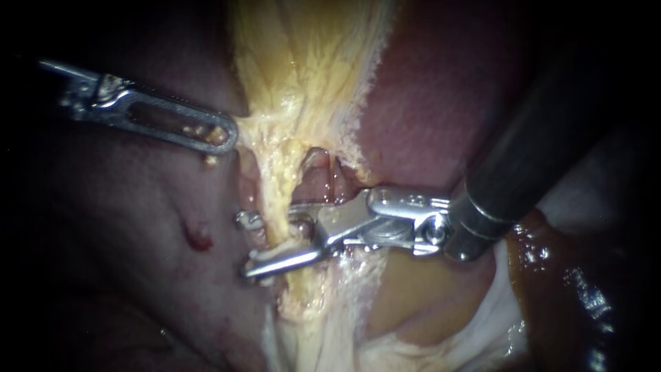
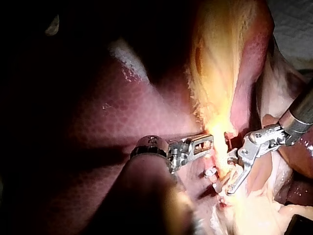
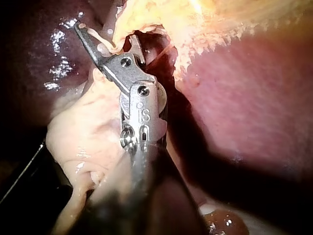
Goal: Clipping third clip left tube
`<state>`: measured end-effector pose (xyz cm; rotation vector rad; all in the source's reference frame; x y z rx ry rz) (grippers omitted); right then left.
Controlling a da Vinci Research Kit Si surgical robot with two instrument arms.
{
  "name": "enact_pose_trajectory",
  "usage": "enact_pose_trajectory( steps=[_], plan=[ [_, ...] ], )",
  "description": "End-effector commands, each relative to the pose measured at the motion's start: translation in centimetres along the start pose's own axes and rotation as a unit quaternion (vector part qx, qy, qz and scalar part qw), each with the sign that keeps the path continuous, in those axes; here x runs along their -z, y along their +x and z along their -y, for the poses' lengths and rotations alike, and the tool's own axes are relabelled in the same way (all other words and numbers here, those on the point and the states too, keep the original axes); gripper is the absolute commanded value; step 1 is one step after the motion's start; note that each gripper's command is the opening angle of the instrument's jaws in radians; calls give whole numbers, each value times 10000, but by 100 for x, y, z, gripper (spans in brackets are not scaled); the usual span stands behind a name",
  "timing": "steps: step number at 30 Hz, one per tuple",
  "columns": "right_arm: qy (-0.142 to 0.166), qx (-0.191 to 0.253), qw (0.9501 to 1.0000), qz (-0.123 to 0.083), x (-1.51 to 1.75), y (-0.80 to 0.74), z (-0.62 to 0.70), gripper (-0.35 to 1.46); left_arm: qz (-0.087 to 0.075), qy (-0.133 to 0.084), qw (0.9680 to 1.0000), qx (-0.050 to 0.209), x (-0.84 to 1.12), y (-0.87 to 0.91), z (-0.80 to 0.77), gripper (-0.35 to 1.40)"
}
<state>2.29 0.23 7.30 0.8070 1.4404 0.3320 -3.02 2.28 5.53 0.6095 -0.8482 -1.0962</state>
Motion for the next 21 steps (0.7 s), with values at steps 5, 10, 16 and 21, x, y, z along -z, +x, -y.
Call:
enact_pose_trajectory(
  steps=[5, 10, 16, 21],
  plan=[
    [-8, -155, 9998, -96, 3, 8, -4, 49, 0, -1, 10000, 1, 0, 0, 0, -35],
    [16, -296, 9993, -206, 5, 15, -4, 49, 0, 1, 10000, 1, 0, 0, 0, -35],
    [40, -375, 9989, -282, 3, 16, -6, 50, 0, 0, 10000, 1, 0, 0, -1, -35],
    [57, -413, 9986, -319, 1, 18, -3, 50, 0, 0, 10000, 1, -1, -1, -1, -35]
  ],
)
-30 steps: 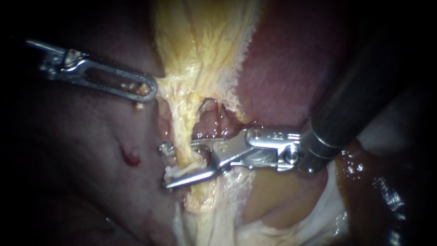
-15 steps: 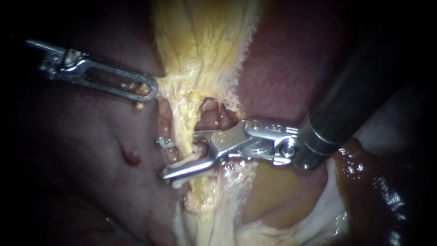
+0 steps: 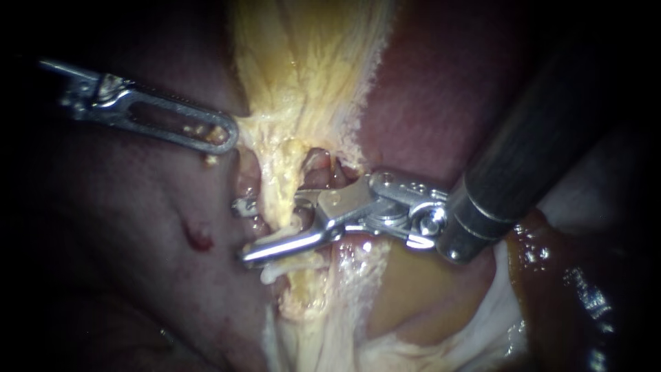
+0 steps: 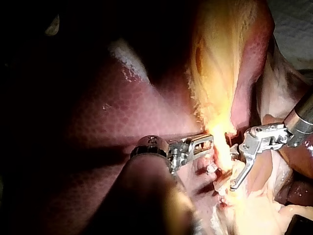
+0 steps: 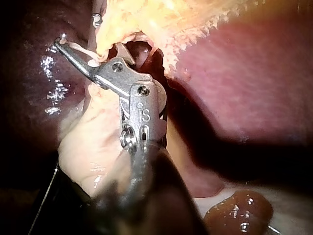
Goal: Clipping third clip left tube
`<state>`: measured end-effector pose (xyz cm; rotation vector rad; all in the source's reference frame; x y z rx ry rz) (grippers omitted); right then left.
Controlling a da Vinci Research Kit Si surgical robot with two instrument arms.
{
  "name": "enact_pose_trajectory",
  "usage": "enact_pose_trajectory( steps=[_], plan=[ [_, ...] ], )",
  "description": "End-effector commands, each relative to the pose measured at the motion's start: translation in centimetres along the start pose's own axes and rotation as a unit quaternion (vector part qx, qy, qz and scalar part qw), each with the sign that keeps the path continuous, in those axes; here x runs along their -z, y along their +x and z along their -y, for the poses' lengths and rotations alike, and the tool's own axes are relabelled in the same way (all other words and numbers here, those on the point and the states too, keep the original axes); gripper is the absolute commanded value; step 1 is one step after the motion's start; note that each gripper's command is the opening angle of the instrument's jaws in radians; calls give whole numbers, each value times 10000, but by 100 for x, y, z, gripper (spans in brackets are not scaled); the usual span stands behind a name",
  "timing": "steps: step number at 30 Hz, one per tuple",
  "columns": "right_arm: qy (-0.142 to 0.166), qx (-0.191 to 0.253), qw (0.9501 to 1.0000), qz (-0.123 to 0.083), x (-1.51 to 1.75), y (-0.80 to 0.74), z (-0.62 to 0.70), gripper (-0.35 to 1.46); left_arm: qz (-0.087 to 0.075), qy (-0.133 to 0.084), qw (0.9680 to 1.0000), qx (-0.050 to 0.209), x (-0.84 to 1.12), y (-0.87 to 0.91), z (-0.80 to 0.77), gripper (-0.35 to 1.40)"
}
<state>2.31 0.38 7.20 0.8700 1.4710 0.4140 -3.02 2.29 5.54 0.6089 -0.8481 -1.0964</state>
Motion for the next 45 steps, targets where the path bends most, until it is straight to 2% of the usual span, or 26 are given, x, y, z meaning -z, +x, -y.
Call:
enact_pose_trajectory(
  steps=[1, 6, 17, 23, 29, 34, 37, 45],
  plan=[
    [46, -43, 10000, -37, -1, 2, 2, 50, -1, 3, 10000, 1, 0, 0, 0, -35],
    [227, -212, 9993, -218, -4, 11, 13, 50, 0, 2, 10000, 1, 0, 0, 0, -35],
    [710, -328, 9963, -354, -13, 22, 40, 50, -1, 4, 10000, 0, 0, 0, -3, -35],
    [784, -392, 9951, -464, -13, 26, 42, 50, -1, 3, 10000, -1, -1, 0, -3, -35],
    [746, -406, 9952, -477, -9, 25, 41, 46, -1, 3, 10000, -1, -1, 0, -3, -35],
    [770, -430, 9949, -495, 0, 22, 41, 26, 0, 3, 10000, -1, -1, 0, -3, -35],
    [782, -445, 9946, -511, 7, 20, 39, 1, 0, 3, 10000, -2, -1, 0, -3, -35],
    [763, -466, 9945, -550, 11, 18, 36, -22, 0, 3, 10000, -2, -1, 0, -3, -35]
  ],
)
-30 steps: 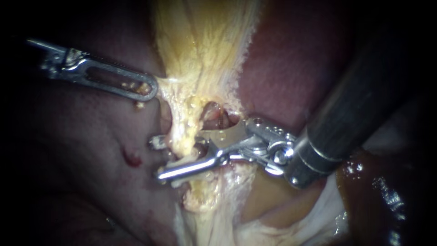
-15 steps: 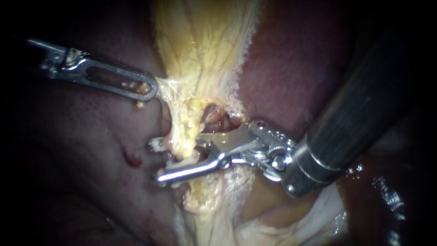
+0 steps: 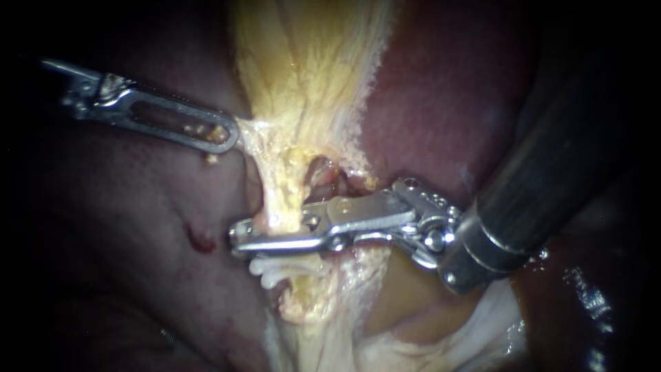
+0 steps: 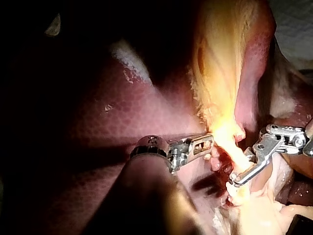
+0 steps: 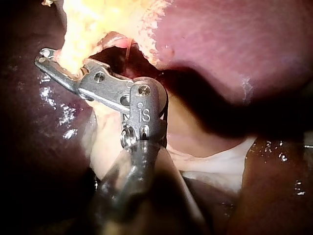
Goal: Clipping third clip left tube
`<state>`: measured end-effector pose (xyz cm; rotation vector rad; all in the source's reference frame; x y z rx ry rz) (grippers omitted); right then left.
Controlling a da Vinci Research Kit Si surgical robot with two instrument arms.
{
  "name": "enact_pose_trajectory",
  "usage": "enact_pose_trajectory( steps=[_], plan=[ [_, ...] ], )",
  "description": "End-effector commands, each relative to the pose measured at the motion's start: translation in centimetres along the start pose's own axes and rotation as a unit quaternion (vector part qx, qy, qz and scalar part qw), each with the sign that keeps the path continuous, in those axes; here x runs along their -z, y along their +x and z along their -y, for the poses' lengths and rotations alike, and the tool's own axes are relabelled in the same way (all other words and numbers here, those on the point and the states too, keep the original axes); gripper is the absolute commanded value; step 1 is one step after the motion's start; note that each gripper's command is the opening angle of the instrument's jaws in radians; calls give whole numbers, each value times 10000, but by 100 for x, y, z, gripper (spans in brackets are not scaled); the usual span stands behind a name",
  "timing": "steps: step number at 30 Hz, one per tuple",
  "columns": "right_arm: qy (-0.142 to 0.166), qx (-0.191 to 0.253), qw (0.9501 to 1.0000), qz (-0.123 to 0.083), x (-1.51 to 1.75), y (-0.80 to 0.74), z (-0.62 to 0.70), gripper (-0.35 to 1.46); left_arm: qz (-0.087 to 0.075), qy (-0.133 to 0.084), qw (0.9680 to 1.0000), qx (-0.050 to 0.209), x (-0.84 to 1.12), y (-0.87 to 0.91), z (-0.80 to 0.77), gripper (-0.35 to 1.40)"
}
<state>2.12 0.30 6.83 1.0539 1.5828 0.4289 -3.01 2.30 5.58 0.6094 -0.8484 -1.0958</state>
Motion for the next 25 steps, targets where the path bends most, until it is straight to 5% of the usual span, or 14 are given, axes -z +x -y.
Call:
enact_pose_trajectory(
  steps=[1, 4, 8, 25],
  plan=[
    [4, -2, 10000, 0, 0, -1, 0, -26, 1, 0, 10000, 0, 0, 0, 0, -35],
    [3, 5, 10000, 30, 1, -1, 1, -35, 1, -1, 10000, 0, 0, 0, 0, -35],
    [-98, 180, 9991, 374, 4, 4, 1, -35, 1, 0, 10000, 0, 0, 0, 0, -35],
    [-102, 187, 9991, 378, 7, -1, -5, -35, -1, 1, 10000, 1, 1, 0, 0, -35]
  ],
)
